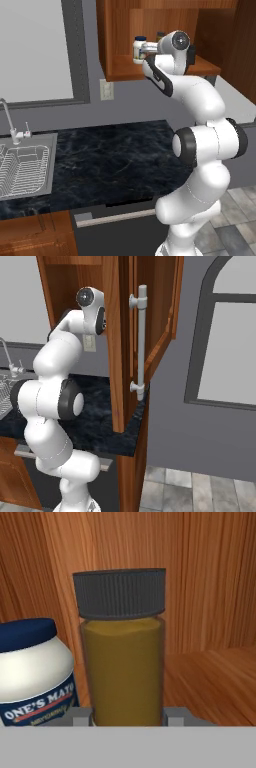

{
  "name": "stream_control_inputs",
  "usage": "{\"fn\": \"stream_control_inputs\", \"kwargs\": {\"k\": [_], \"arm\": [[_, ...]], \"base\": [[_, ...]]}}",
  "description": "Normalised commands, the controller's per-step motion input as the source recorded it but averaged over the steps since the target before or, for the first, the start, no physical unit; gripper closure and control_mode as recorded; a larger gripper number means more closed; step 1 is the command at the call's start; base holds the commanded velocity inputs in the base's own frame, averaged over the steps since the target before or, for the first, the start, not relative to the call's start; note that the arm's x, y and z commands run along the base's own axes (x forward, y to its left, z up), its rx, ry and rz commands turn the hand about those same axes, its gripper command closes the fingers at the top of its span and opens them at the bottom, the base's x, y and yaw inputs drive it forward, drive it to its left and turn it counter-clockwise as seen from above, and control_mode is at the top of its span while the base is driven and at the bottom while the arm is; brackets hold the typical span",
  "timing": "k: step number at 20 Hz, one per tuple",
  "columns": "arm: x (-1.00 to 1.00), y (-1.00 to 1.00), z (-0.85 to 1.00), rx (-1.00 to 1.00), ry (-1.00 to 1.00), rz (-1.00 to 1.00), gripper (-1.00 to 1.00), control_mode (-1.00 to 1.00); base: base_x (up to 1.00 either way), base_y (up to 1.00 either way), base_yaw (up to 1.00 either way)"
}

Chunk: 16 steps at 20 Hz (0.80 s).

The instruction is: Collect the turmeric, mayonnaise, and shaker from the cabinet and place them next to the stove.

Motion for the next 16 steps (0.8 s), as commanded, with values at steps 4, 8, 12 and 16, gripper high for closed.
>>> {"fn": "stream_control_inputs", "kwargs": {"k": [4,8,12,16], "arm": [[-0.05,0.01,0.00,0.00,0.00,0.00,1.00,-1.00],[-0.09,0.00,0.00,0.00,0.00,0.00,1.00,-1.00],[-0.10,0.00,0.00,0.00,-0.01,0.00,1.00,-1.00],[-0.08,-0.01,-0.02,0.00,0.00,0.00,1.00,-1.00]], "base": [[0.00,0.00,0.00],[0.00,0.00,0.00],[0.00,0.00,0.00],[0.00,0.00,0.00]]}}
